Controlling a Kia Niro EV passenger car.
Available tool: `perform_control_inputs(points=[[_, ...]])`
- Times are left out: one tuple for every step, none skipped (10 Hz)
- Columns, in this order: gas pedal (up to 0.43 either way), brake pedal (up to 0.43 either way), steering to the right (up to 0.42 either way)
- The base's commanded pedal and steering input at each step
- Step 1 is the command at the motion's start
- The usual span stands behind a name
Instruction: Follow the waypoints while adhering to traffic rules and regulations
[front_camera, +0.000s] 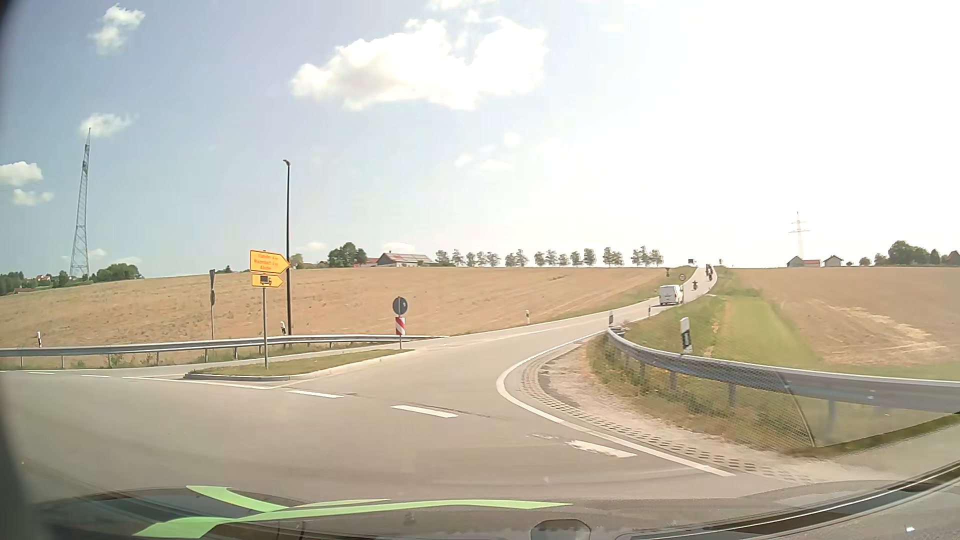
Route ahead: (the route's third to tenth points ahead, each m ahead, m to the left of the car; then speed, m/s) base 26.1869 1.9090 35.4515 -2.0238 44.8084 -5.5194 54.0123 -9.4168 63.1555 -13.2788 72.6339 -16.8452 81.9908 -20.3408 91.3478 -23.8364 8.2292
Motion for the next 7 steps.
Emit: perform_control_inputs(points=[[0.150, 0.000, -0.145], [0.157, 0.000, -0.114], [0.169, 0.000, -0.084], [0.169, 0.000, -0.053], [0.169, 0.000, -0.024], [0.169, 0.000, -0.010], [0.177, 0.000, 0.007]])
